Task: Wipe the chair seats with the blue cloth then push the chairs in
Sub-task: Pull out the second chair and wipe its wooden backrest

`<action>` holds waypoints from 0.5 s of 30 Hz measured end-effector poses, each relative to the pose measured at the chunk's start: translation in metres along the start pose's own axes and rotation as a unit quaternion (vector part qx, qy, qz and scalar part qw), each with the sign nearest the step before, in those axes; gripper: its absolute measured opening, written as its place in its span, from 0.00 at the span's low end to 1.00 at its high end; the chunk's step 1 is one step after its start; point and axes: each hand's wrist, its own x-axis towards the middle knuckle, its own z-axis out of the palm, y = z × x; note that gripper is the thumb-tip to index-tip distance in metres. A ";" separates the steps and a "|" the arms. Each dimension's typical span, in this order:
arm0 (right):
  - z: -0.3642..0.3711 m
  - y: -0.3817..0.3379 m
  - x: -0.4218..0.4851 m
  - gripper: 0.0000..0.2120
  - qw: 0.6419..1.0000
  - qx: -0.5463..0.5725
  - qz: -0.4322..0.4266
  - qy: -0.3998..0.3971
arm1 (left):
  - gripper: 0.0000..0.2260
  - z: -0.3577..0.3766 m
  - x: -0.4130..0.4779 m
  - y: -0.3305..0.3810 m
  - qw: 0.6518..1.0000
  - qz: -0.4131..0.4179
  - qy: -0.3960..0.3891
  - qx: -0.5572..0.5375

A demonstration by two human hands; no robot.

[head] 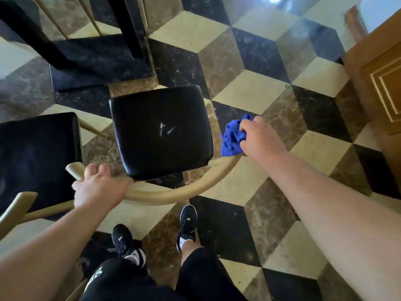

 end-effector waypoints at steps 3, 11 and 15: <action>-0.001 -0.002 0.020 0.09 0.998 0.026 0.054 -0.002 | 0.37 -0.002 -0.004 -0.004 0.999 0.014 0.019 -0.028; 0.029 -0.133 -0.019 0.03 0.926 0.000 -0.108 -0.363 | 0.24 -0.014 0.024 -0.036 0.989 0.046 0.100 -0.096; 0.053 -0.215 -0.038 0.08 0.881 0.214 -0.072 -0.415 | 0.19 -0.031 0.058 -0.048 0.991 0.068 0.073 -0.084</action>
